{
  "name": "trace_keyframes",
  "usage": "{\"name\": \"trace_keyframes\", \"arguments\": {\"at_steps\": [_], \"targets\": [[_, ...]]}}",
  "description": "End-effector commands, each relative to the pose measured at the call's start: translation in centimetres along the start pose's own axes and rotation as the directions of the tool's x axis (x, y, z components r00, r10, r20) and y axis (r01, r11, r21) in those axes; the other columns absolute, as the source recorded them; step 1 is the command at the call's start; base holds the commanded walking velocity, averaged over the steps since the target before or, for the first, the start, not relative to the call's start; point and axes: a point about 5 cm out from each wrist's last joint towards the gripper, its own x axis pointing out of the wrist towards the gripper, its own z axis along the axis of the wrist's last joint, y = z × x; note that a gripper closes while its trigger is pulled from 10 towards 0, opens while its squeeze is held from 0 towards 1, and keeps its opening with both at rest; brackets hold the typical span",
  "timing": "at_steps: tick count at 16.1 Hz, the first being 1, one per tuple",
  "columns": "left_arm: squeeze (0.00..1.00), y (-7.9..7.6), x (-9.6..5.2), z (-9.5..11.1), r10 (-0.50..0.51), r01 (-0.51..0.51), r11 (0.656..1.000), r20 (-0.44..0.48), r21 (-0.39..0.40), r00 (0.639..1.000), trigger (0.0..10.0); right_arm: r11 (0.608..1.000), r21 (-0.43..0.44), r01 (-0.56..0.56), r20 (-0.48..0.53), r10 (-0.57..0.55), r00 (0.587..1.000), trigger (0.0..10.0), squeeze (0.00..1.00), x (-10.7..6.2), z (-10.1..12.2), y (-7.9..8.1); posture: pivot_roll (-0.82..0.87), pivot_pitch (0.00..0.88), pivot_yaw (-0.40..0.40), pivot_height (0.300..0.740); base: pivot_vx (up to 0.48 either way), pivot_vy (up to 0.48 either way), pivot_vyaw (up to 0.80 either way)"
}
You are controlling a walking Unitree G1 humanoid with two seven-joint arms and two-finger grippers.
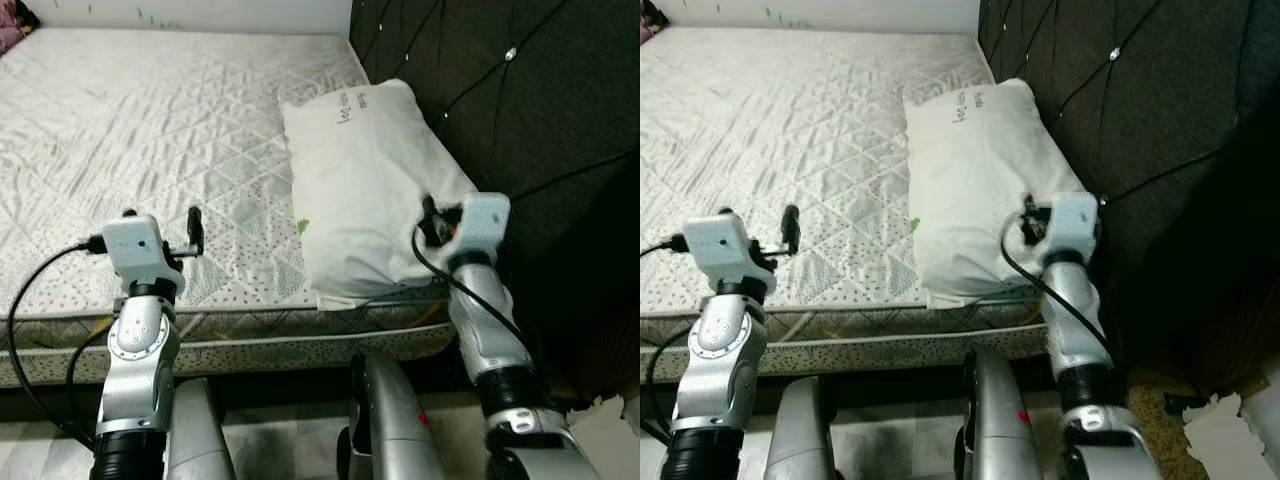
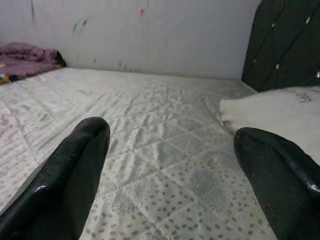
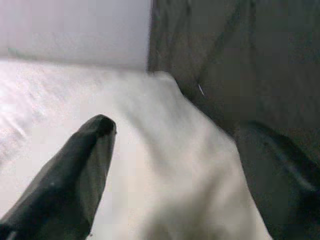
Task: Clean up the room
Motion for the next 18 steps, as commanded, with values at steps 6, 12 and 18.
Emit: {"name": "trace_keyframes", "arguments": {"at_steps": [6, 12, 18], "targets": [[0.0, 0.3, -1.3, -0.6, 0.026, -0.026, 1.0, -0.038, -0.002, 0.999, 10.0, 0.986, 0.072, -0.153, -0.067, 0.158, 0.985, 10.0, 0.0, -1.2, 0.0, 4.4, 0.0, 0.0, -0.068, 0.528, 0.0, 0.0, 0.0], [0.0, 0.1, -0.8, -0.5, 0.045, -0.045, 0.999, -0.02, 0.011, 0.999, 10.0, 0.987, 0.071, -0.144, -0.161, 0.154, 0.975, 10.0, 0.0, -1.9, -1.3, 4.2, -0.02, 0.0, -0.075, 0.528, 0.0, 0.0, 0.0], [0.0, -0.8, -1.2, -1.1, 0.04, -0.042, 0.999, -0.046, -0.032, 0.998, 10.0, 0.957, 0.18, -0.229, -0.121, 0.252, 0.96, 10.0, 0.0, -1.9, -0.6, 4.7, -0.03, 0.0, -0.083, 0.558, 0.0, 0.0, 0.0]]}}
